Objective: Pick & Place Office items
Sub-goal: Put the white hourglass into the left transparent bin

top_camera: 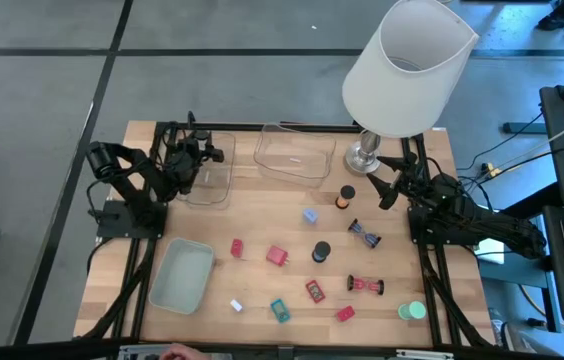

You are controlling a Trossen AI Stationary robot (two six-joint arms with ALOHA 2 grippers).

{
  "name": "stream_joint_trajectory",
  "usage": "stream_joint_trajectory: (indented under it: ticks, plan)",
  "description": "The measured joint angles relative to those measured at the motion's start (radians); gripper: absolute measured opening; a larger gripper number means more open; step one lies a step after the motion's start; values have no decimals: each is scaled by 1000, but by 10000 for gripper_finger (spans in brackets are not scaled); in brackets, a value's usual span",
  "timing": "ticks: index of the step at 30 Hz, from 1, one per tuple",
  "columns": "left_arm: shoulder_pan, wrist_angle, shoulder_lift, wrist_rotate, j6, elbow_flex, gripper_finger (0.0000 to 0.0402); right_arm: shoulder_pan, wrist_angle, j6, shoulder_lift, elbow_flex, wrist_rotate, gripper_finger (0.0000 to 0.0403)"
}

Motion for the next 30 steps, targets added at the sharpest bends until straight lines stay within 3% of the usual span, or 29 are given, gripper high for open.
stream_joint_trajectory:
  ticks: [30]
  plan:
    - [0, -7, 0, -1, 10, 0, 243, 0, 0, 0, 0, 0, 0, 327]
